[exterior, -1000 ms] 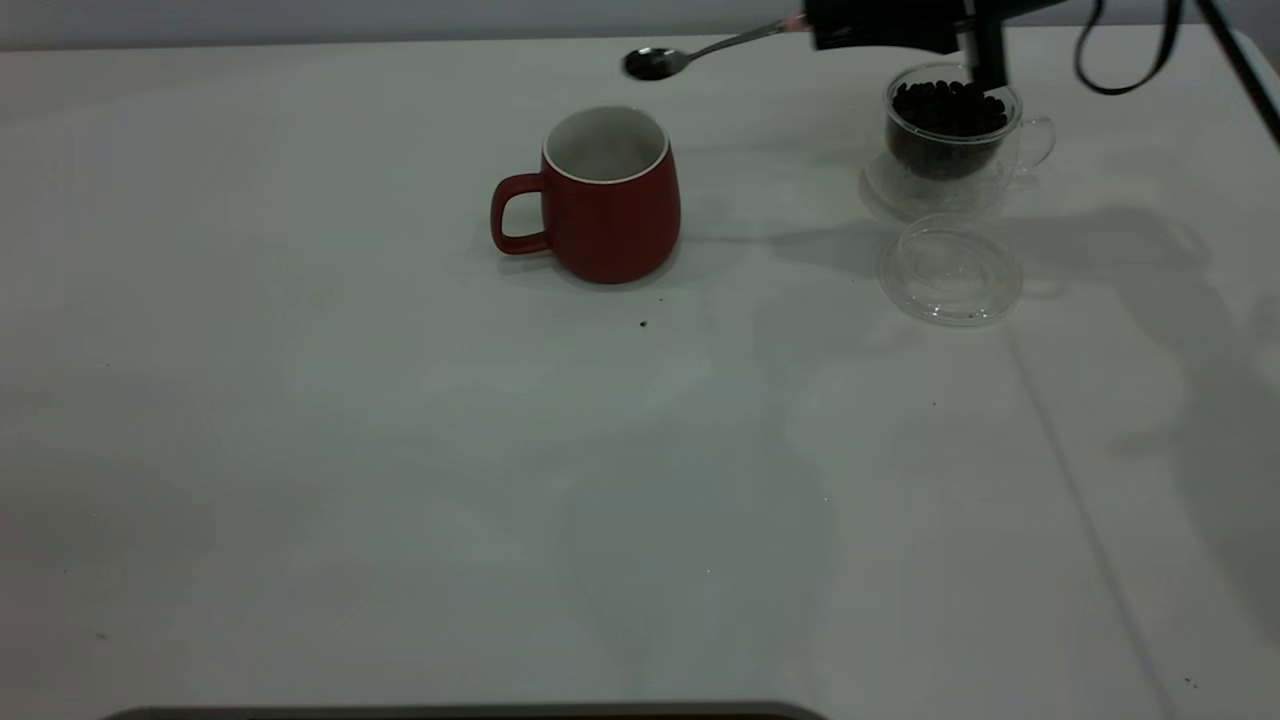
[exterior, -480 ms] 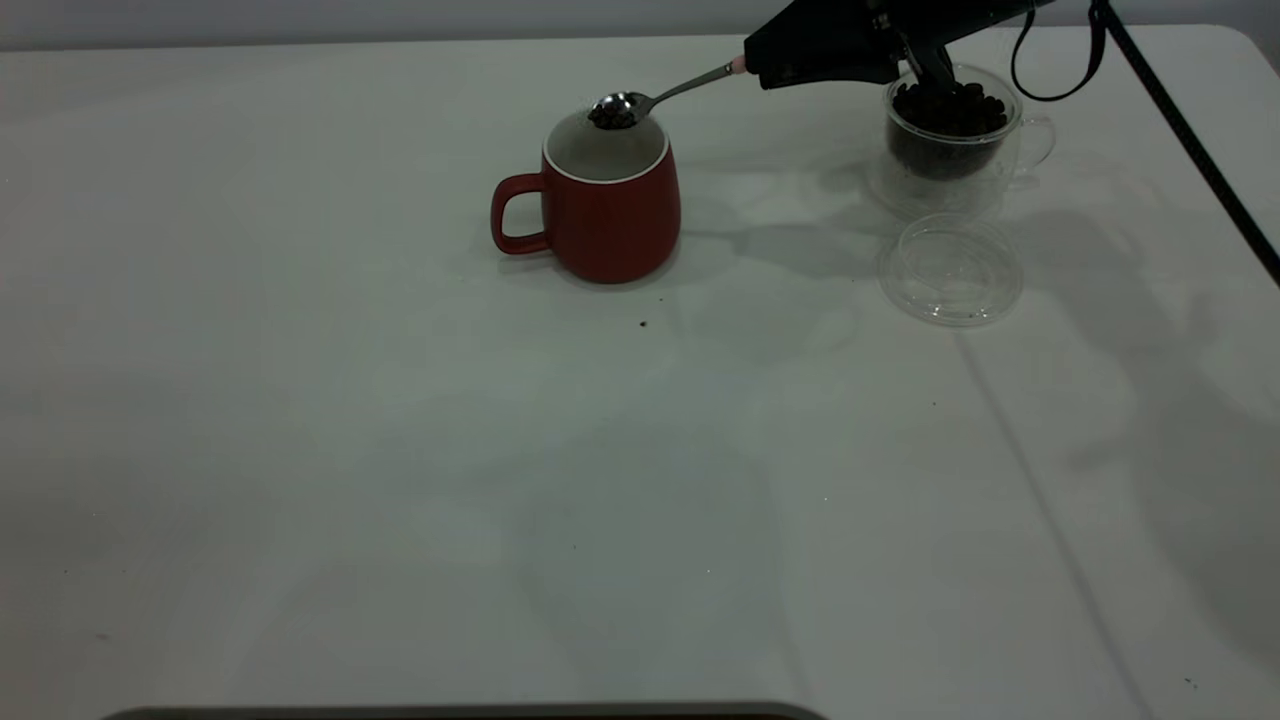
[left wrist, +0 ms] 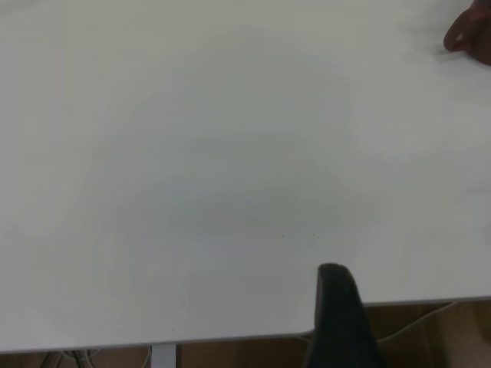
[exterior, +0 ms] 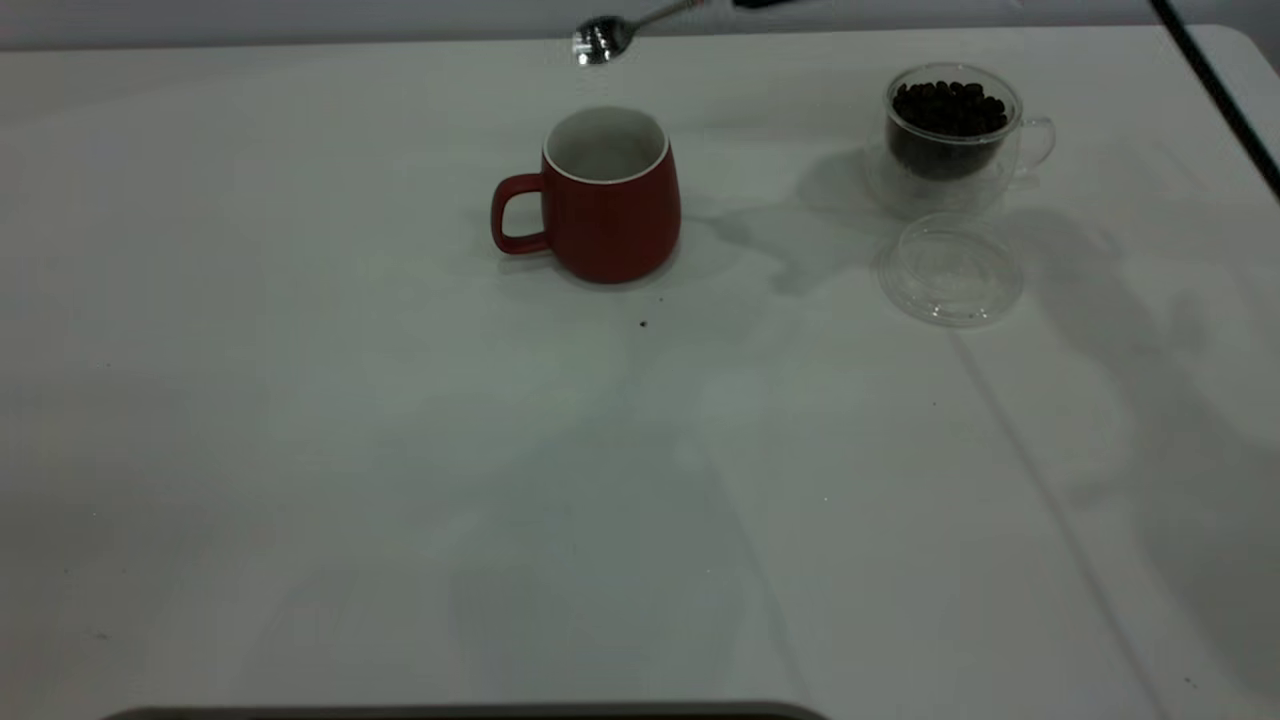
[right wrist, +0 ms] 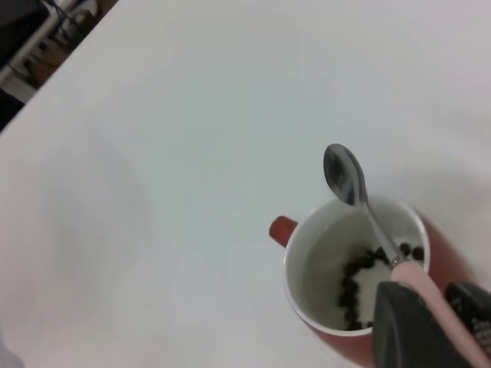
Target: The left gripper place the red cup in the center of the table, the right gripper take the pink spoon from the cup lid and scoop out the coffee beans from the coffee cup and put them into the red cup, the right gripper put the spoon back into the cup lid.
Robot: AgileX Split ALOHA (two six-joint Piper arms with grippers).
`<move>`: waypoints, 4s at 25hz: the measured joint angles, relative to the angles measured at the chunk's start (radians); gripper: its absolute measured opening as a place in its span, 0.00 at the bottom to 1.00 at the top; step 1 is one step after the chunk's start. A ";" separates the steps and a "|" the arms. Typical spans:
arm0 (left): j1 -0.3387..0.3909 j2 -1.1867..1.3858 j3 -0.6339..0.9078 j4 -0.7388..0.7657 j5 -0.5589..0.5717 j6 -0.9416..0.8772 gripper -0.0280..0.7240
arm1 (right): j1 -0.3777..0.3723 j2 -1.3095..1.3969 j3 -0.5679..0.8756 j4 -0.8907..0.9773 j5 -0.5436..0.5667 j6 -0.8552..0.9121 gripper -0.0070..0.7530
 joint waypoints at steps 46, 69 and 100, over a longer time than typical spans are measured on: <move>0.000 0.000 0.000 0.000 0.000 0.001 0.75 | -0.505 0.195 0.297 -0.048 0.098 0.123 0.24; 0.000 0.000 0.000 0.000 0.000 0.000 0.75 | -0.454 0.198 0.296 0.186 -0.179 -0.098 0.78; 0.000 0.000 0.000 0.000 0.000 0.001 0.75 | -0.041 -1.040 0.518 -1.108 0.332 1.200 0.75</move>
